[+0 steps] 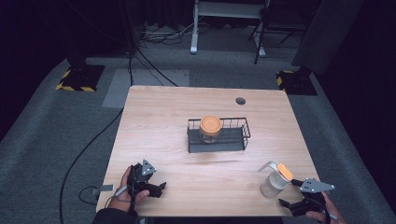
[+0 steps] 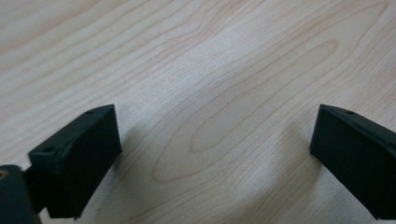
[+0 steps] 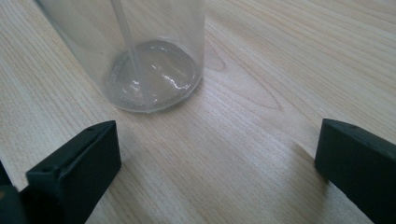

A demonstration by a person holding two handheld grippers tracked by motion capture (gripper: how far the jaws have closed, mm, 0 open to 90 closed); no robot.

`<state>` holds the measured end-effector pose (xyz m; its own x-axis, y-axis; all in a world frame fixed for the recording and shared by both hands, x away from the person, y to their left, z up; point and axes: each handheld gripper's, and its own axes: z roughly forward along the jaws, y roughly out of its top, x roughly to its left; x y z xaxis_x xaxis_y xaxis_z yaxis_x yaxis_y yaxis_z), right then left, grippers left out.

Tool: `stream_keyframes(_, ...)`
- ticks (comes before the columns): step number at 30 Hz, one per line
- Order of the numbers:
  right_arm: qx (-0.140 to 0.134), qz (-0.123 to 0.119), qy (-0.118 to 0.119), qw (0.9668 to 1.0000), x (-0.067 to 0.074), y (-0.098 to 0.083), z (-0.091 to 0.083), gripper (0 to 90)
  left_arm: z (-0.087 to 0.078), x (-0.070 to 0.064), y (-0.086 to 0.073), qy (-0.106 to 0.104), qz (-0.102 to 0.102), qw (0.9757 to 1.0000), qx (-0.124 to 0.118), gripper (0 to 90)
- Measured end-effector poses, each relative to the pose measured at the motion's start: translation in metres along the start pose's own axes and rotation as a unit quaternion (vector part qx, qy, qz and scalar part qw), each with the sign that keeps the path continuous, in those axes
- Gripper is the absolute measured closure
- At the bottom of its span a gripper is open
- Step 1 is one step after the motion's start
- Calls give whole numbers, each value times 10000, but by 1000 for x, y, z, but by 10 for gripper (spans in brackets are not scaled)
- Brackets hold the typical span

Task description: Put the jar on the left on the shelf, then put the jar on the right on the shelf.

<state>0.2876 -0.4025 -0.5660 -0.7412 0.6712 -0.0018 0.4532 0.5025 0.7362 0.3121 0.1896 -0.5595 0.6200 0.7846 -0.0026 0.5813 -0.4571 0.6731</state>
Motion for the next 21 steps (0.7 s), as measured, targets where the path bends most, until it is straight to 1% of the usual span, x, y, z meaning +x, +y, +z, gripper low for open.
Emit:
stream_keyframes(3, -2, -2, -2, 10000, 0, 0, 0, 1, 0, 1, -1, -24, 30, 10000, -44, 2)
stream_keyframes(21, 9, -2, -6, 10000, 0, 0, 0, 1, 0, 1, -1, -29, 39, 10000, -44, 1)
